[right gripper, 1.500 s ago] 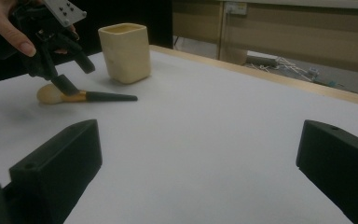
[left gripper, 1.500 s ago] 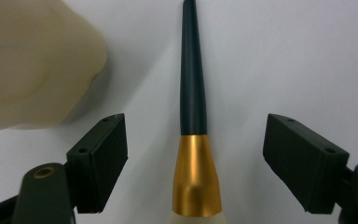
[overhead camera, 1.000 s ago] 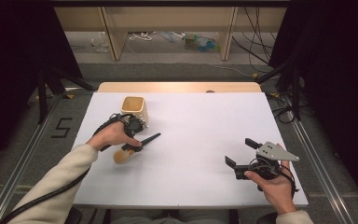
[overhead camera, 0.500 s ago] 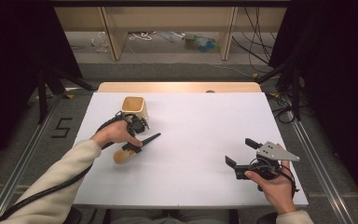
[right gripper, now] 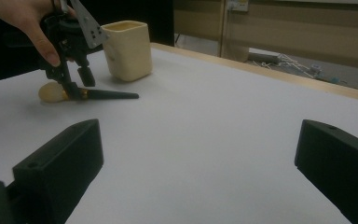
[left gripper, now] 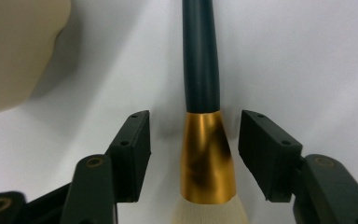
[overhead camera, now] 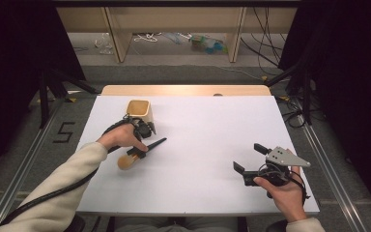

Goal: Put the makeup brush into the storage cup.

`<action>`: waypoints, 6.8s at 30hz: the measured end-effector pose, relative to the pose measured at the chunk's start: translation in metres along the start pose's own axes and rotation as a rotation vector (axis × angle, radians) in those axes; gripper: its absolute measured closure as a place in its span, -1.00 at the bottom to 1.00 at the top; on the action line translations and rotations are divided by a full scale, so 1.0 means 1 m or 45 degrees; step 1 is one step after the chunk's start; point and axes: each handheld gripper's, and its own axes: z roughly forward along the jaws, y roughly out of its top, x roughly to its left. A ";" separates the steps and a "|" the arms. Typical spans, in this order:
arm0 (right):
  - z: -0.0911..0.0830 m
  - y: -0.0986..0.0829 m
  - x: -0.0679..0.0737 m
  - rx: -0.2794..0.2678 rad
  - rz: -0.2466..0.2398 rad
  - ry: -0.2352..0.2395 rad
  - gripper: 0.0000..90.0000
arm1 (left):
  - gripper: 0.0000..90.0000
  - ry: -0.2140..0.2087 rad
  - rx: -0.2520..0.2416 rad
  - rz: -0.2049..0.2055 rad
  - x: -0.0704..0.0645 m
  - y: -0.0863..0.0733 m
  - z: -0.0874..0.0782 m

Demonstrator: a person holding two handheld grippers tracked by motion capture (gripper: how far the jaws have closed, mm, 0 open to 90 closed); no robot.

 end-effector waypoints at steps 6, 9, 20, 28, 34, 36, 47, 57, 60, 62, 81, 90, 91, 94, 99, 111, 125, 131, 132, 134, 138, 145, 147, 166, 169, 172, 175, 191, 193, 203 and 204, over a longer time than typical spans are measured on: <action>0.000 0.000 0.000 0.002 0.002 0.002 -0.96 | 0.07 -0.003 0.015 0.009 0.001 0.001 0.001; -0.002 0.001 0.000 0.039 -0.012 -0.016 -0.96 | 0.10 -0.013 0.024 0.001 0.001 0.000 0.002; 0.000 0.000 0.000 0.024 -0.010 -0.011 -0.96 | 0.21 -0.029 0.040 0.032 0.001 0.003 0.004; 0.000 0.000 0.000 0.025 -0.007 -0.005 -0.95 | 0.31 -0.057 0.049 0.030 0.001 0.004 0.006; 0.000 0.000 0.000 0.028 -0.006 -0.005 -0.95 | 0.40 -0.079 0.057 0.040 0.000 0.004 0.007; 0.000 0.000 0.000 0.028 -0.008 -0.008 -0.95 | 0.41 -0.079 0.057 0.047 0.001 0.004 0.007; -0.001 0.000 -0.001 0.021 -0.002 -0.004 -0.95 | 0.45 -0.087 0.077 0.066 0.000 0.005 0.007; 0.000 0.000 0.000 0.019 -0.001 -0.005 -0.95 | 0.45 -0.105 0.107 0.072 0.001 0.007 0.007; -0.001 0.000 0.000 0.020 -0.004 -0.017 -0.95 | 0.45 -0.099 0.112 0.084 0.001 0.008 0.007; -0.001 0.000 -0.001 0.020 -0.002 -0.011 -0.95 | 0.45 -0.099 0.116 0.094 0.001 0.009 0.007; 0.001 -0.001 0.001 0.038 -0.002 0.016 -0.96 | 0.46 -0.117 0.032 0.343 -0.007 0.004 -0.008; 0.006 -0.002 0.006 0.057 -0.004 0.107 -0.93 | 0.46 -0.081 0.017 0.446 -0.017 0.000 -0.021; 0.006 -0.002 0.006 0.070 -0.016 0.100 -0.93 | 0.46 -0.077 0.014 0.445 -0.019 0.000 -0.023; 0.011 -0.003 0.009 0.071 -0.052 0.129 -0.93 | 0.46 -0.092 0.029 0.459 -0.021 -0.001 -0.026; 0.013 -0.003 0.012 0.131 -0.079 0.153 -0.93 | 0.46 -0.082 0.020 0.473 -0.023 -0.003 -0.031; 0.026 -0.003 0.020 0.158 -0.129 0.202 -0.89 | 0.46 -0.106 0.024 0.535 -0.039 -0.005 -0.040; 0.038 -0.004 0.026 0.193 -0.140 0.256 -0.84 | 0.46 -0.111 -0.015 0.597 -0.056 -0.002 -0.049; 0.042 -0.004 0.028 0.204 -0.149 0.272 -0.82 | 0.46 -0.120 -0.030 0.615 -0.063 -0.001 -0.056; 0.043 -0.004 0.028 0.207 -0.145 0.278 -0.81 | 0.46 -0.122 -0.030 0.616 -0.065 -0.001 -0.057; 0.044 -0.004 0.029 0.220 -0.149 0.277 -0.81 | 0.46 -0.123 -0.036 0.626 -0.067 -0.001 -0.059; 0.047 -0.004 0.030 0.218 -0.153 0.291 -0.80 | 0.46 -0.142 -0.048 0.634 -0.072 0.000 -0.061; 0.052 -0.004 0.033 0.234 -0.164 0.307 -0.79 | 0.46 -0.150 -0.064 0.668 -0.081 0.003 -0.065; 0.054 -0.004 0.034 0.238 -0.165 0.313 -0.79 | 0.46 -0.153 -0.067 0.675 -0.082 0.003 -0.065; 0.064 -0.005 0.042 0.259 -0.191 0.356 -0.77 | 0.46 -0.152 -0.090 0.745 -0.100 0.015 -0.070; 0.065 -0.004 0.042 0.266 -0.191 0.363 -0.76 | 0.46 -0.148 -0.094 0.755 -0.102 0.016 -0.072; 0.065 -0.004 0.044 0.265 -0.194 0.370 -0.76 | 0.46 -0.146 -0.093 0.767 -0.104 0.018 -0.073; 0.068 -0.004 0.045 0.245 -0.200 0.375 -0.75 | 0.47 -0.147 -0.096 0.780 -0.107 0.019 -0.075; 0.075 -0.004 0.052 0.286 -0.218 0.432 -0.67 | 0.47 -0.164 -0.107 0.862 -0.123 0.032 -0.080; 0.077 -0.005 0.053 0.269 -0.216 0.436 -0.67 | 0.47 -0.166 -0.116 0.861 -0.124 0.034 -0.081; 0.079 -0.005 0.056 0.297 -0.232 0.473 -0.67 | 0.47 -0.199 -0.135 0.864 -0.135 0.039 -0.079; 0.080 -0.005 0.057 0.290 -0.234 0.478 -0.66 | 0.47 -0.189 -0.114 0.893 -0.135 0.041 -0.081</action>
